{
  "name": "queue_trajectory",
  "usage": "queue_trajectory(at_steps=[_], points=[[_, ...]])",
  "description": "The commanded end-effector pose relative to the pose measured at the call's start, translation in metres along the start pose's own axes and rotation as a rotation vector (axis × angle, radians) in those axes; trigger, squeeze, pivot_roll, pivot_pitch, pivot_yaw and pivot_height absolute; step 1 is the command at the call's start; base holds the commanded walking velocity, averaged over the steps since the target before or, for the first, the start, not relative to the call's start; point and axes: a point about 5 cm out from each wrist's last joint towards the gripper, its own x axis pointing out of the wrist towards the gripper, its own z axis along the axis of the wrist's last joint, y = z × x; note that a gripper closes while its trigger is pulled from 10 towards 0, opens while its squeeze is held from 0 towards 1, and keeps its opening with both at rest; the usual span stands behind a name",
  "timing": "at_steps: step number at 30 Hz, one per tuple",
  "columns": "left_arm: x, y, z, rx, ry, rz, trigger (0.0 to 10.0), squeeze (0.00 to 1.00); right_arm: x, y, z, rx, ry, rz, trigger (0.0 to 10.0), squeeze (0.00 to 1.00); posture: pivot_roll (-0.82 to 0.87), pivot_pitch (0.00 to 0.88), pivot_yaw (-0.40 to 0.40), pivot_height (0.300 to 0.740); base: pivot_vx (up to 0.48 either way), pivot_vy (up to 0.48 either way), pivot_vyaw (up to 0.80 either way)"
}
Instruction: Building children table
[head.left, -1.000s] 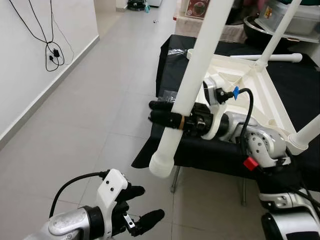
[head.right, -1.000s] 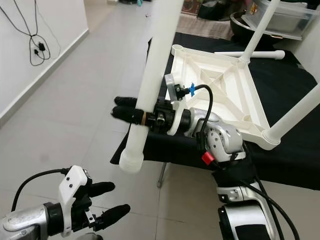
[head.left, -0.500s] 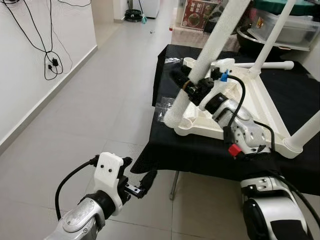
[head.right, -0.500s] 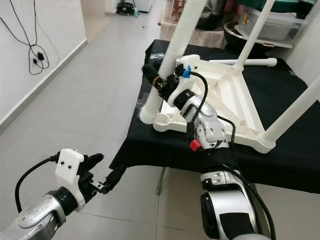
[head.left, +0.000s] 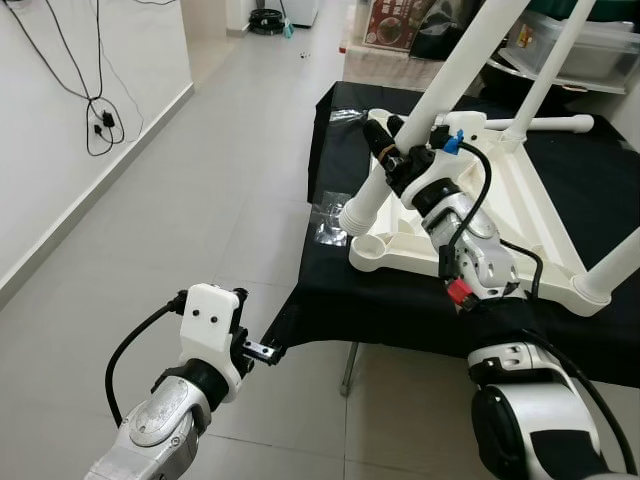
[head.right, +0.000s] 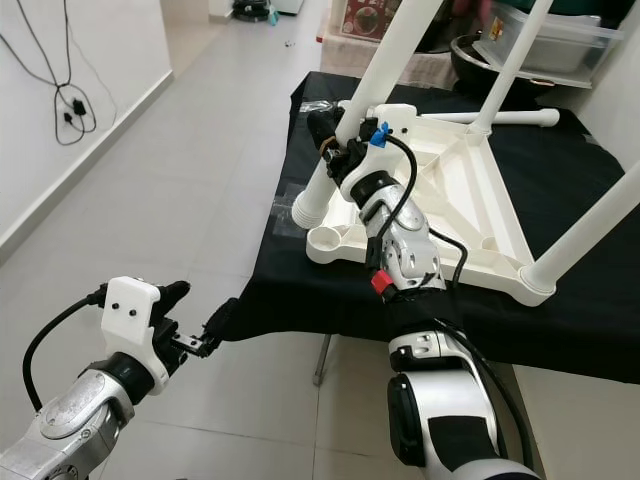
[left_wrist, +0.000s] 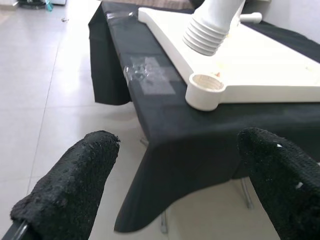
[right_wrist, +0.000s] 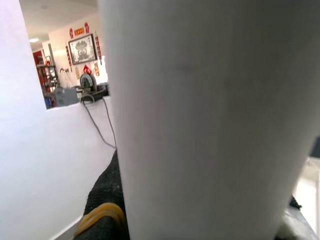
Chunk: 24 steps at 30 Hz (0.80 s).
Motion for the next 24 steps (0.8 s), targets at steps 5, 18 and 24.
queue_trajectory(at_steps=[5,18,24], points=[[0.0015,-0.0008,-0.0036,-0.001,0.01,0.006,10.0,0.0,0.0037,0.0048,0.004,-0.009,-0.037,0.01,10.0,0.0,0.14,0.1,-0.095,0.74,0.353,0.0,0.0],[0.0042,0.001,-0.0063,-0.007,0.026,0.024,10.0,0.0,0.0049,0.0065,0.0016,-0.012,-0.055,0.006,10.0,0.0,0.14,0.104,-0.096,0.74,0.216,0.0,0.0],[0.0046,0.004,-0.0083,-0.006,0.037,0.042,10.0,0.0,0.0063,0.0053,0.0042,-0.014,-0.065,0.007,10.0,0.0,0.14,0.106,-0.095,0.74,0.0,0.0,0.0]])
